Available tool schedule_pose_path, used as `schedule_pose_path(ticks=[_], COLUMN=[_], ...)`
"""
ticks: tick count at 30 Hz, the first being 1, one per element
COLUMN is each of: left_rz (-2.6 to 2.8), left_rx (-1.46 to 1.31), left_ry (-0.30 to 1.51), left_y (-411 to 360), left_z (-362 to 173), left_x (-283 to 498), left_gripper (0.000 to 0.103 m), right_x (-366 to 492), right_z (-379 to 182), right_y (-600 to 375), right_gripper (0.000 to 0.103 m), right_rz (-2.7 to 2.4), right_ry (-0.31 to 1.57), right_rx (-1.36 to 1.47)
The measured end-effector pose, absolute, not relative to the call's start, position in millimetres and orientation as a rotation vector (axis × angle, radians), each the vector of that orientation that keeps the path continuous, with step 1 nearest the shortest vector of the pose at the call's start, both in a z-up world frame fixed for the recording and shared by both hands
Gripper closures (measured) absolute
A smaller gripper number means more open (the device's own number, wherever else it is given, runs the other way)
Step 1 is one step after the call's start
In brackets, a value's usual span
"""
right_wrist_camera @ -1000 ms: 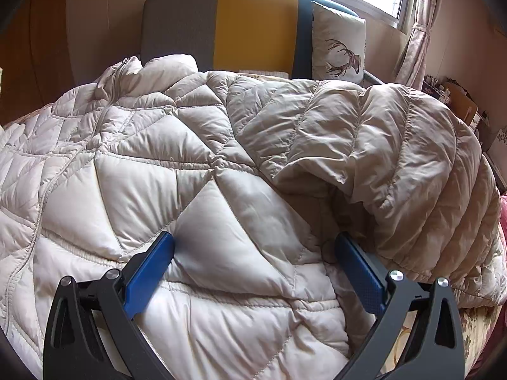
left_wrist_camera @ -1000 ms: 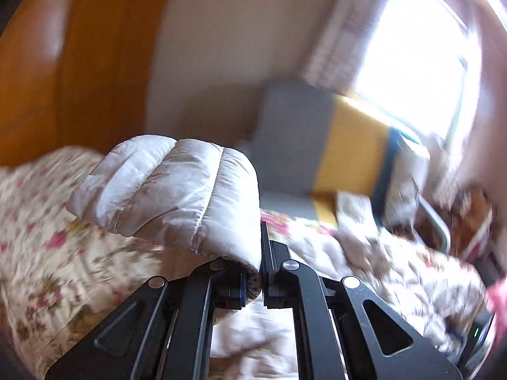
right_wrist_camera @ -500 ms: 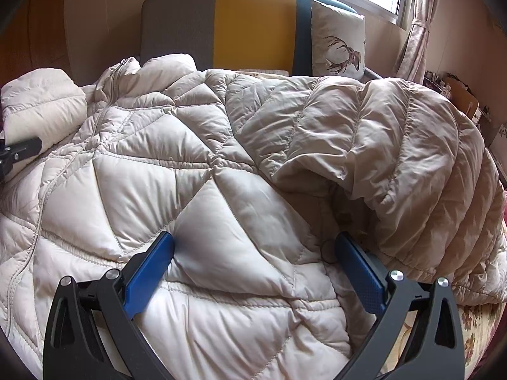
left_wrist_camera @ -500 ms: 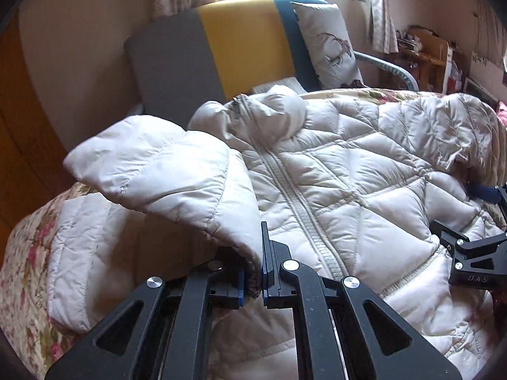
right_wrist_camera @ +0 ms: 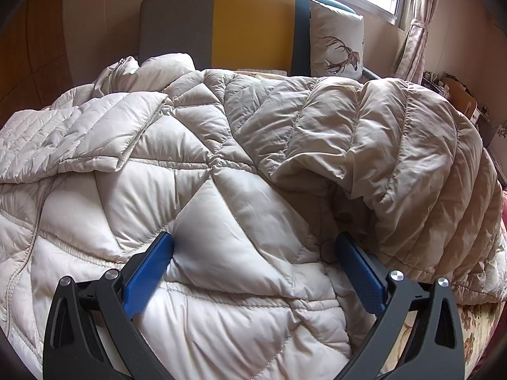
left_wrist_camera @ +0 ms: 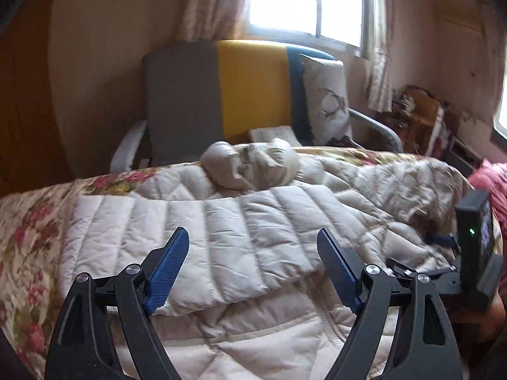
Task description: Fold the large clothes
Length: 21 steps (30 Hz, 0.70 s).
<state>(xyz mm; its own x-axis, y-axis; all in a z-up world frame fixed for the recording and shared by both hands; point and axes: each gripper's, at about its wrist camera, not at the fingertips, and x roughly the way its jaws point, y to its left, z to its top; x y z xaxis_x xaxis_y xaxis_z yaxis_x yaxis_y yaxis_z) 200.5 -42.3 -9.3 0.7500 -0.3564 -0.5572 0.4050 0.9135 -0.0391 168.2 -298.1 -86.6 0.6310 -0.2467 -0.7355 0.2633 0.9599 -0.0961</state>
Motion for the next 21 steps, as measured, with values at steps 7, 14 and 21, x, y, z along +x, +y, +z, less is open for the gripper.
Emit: schedule_pose_path(ticks=[7,14,21], left_rz=[-0.09,-0.129,-0.155], left_rx=[-0.043,-0.099,-0.123], left_ry=[0.686,0.701,0.679], left_y=[40,57,56], left_z=[-45,-68,-69], left_x=[241,240,232], left_gripper=[0.033,0.032,0.027], right_x=[160,162,235], right_z=[-81,-30,-41], right_y=[-291,-252,-225], right_gripper=[0.002,0.002,0.002], right_rz=[-0.307,-0.242,-0.212], right_ry=[0.797,0.646,0.766], right_rx=[-0.014,-0.142,-0.12])
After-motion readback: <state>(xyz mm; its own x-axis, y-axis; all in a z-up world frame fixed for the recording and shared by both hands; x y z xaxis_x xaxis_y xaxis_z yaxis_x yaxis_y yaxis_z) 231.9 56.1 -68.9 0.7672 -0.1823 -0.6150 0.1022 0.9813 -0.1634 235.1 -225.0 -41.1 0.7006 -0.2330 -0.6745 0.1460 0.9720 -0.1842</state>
